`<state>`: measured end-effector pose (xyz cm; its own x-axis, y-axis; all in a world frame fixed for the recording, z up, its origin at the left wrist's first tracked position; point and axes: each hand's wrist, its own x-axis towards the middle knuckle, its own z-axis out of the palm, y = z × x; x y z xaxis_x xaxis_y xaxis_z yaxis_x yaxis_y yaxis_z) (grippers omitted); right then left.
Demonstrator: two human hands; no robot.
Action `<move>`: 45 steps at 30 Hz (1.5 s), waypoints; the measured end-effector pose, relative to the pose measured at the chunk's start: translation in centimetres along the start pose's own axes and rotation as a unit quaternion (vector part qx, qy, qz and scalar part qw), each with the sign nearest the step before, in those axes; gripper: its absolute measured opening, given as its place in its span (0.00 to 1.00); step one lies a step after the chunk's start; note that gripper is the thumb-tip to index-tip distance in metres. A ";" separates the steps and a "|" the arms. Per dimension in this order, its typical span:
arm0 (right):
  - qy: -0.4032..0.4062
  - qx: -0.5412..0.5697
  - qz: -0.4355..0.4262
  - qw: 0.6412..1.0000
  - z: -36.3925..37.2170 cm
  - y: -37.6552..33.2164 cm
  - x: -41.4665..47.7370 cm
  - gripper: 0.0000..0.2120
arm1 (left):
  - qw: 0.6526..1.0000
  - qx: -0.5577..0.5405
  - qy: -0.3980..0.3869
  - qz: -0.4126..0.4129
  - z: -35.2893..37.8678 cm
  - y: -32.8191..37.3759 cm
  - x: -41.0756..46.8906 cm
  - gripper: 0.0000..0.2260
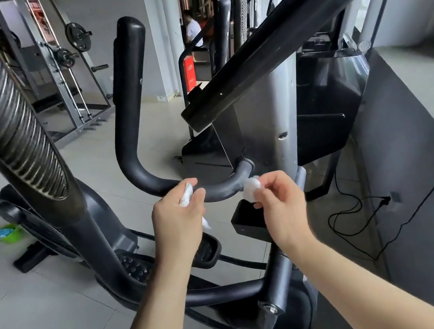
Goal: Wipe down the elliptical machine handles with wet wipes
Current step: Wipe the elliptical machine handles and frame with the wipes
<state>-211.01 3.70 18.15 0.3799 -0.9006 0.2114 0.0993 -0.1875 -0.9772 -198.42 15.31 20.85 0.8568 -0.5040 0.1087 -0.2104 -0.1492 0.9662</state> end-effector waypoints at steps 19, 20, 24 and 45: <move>-0.118 -0.422 -0.330 0.836 -0.9 -1.7 5.4 0.17 | 1.000 -0.005 -0.010 -0.010 0.0 -0.5 0.1 0.09; -0.136 -0.425 -0.324 0.834 -0.4 -2.4 6.0 0.15 | 1.000 -0.007 -0.008 -0.008 0.0 -0.4 0.0 0.08; -0.265 -0.408 -0.326 0.811 2.6 -3.6 7.4 0.09 | 1.000 -0.022 0.000 -0.009 0.0 -0.3 0.0 0.07; -0.390 -0.735 -0.396 0.388 5.5 -7.6 12.2 0.15 | 0.997 -0.069 0.011 -0.025 0.2 -0.5 0.2 0.08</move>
<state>-202.08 -3.75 28.24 0.9855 -0.0459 -0.1634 0.0556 -0.8224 0.5662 -198.22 15.08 20.29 0.8750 -0.4799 0.0633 -0.1018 -0.0546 0.9933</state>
